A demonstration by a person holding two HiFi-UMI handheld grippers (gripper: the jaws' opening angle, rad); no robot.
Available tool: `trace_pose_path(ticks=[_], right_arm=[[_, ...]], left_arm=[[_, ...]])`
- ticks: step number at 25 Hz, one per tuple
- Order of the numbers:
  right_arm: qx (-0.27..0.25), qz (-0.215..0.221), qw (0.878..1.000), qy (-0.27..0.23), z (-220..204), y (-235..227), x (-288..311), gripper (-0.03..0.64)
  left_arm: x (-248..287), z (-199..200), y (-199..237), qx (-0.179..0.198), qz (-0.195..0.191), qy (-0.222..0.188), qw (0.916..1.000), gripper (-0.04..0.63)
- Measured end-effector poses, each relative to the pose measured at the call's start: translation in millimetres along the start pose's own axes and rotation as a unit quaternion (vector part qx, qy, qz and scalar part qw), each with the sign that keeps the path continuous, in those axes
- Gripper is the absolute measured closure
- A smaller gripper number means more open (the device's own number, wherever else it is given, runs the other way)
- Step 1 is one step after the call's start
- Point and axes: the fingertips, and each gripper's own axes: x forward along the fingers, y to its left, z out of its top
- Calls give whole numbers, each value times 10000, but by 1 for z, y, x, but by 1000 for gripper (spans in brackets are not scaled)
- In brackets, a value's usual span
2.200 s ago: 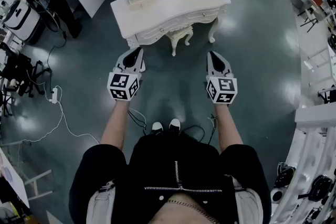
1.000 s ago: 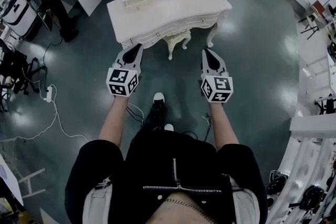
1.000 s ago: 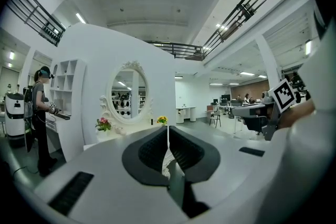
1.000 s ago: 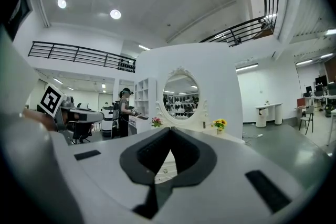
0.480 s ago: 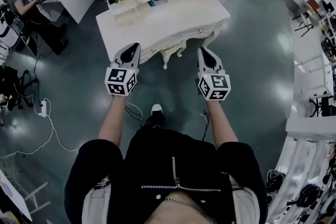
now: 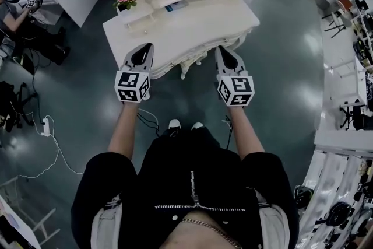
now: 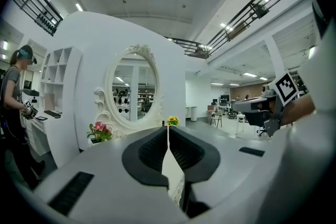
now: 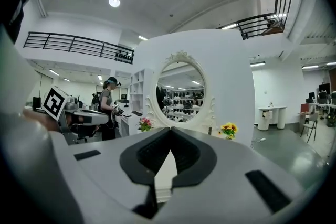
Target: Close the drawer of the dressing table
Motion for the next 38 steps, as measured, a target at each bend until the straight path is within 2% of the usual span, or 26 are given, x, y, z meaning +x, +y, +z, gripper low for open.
trace_pose_path(ticks=[10,18,23,29,38], right_arm=[[-309,397,9987,17,9,1,66,614],[-170,1103,9938,0,6,-13,163,614],[-207,1717,9849,-64,17,-29,226,614],[-254,2381,9708,-132,33,-54,292,614],[-288,3080,9508,-165,41,-72,342,614]], left_arm=[[25,-5,42,-47,361,71,9993,568],[66,-7,87,-27,1057,205,9942,568],[99,0,107,-30,1633,282,9862,568],[135,11,121,-122,2310,289,9724,568],[163,18,123,-238,2982,277,9538,568]])
